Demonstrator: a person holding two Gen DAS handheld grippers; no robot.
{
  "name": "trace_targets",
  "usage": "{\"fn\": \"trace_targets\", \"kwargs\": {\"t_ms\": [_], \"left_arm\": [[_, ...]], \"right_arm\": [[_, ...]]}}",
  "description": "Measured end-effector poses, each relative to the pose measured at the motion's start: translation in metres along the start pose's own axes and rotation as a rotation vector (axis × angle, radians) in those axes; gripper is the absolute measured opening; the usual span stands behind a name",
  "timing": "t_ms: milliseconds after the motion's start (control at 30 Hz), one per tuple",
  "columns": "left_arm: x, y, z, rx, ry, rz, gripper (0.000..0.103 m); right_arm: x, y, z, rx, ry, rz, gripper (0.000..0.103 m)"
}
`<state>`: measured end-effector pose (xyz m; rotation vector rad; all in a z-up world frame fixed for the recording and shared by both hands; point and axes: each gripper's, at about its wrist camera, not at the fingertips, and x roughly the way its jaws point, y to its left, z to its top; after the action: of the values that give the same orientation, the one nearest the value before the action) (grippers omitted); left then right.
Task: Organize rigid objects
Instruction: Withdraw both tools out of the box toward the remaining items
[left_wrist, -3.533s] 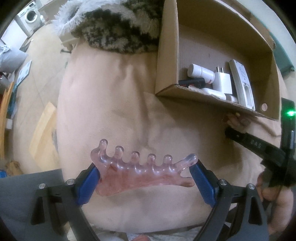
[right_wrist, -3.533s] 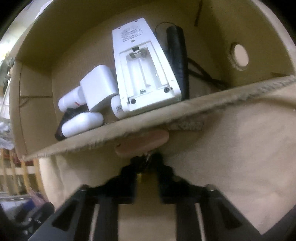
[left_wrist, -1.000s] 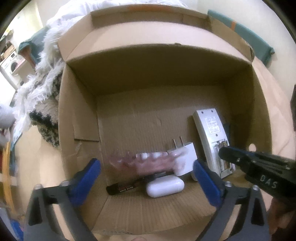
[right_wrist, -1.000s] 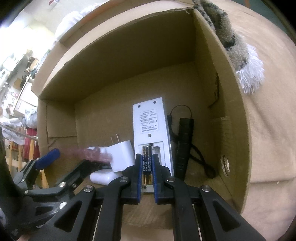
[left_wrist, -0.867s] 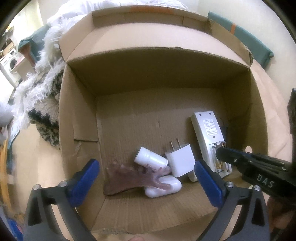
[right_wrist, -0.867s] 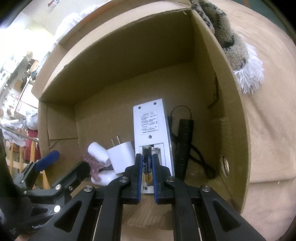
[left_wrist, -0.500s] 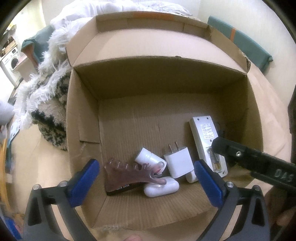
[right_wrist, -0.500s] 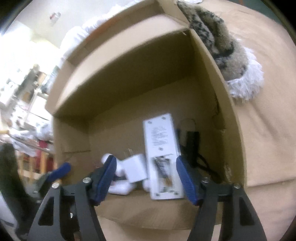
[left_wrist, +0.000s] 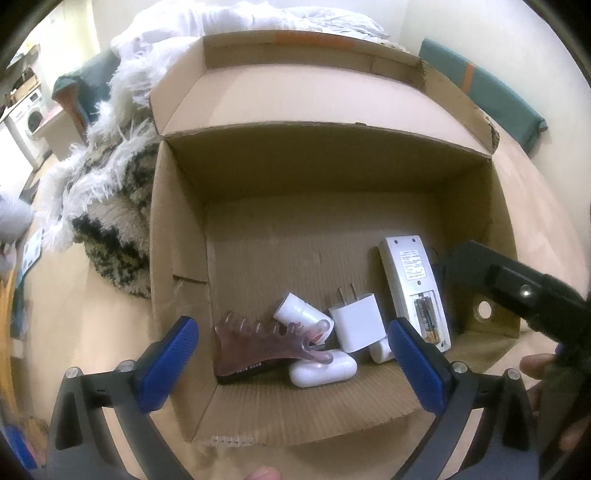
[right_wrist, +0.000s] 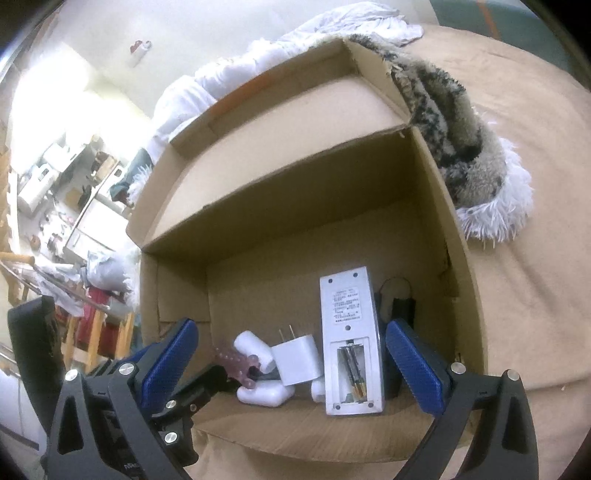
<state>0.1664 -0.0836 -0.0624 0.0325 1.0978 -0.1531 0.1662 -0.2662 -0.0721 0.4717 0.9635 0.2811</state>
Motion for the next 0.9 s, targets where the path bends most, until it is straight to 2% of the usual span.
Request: {"fn": "trace_targets", "kwargs": {"t_ms": [100,400,500,633,800,900], "left_arm": [[-0.005,-0.002,-0.002,0.016,-0.007,0.021,0.102],[-0.028,0.007,-0.015,0.007,-0.043,0.022,0.102],[-0.031,0.011,-0.028,-0.027,-0.017,-0.011,0.102],[-0.038,0.011,-0.046,-0.033,-0.005,-0.023,0.102],[-0.043,0.026,-0.061,-0.088,0.016,-0.032,0.102],[-0.047,0.037,-0.068,-0.122,0.023,-0.024,0.102]], "right_arm": [[0.0,0.0,-0.001,0.005,0.001,-0.001,0.103],[-0.015,-0.002,-0.019,0.035,0.015,0.011,0.103],[-0.024,-0.006,-0.028,0.055,0.016,0.016,0.103],[-0.028,-0.023,-0.047,0.177,0.047,0.1,0.103],[-0.044,-0.016,-0.063,0.144,0.02,0.093,0.103],[-0.042,-0.018,-0.075,0.161,0.051,0.081,0.103]]}}
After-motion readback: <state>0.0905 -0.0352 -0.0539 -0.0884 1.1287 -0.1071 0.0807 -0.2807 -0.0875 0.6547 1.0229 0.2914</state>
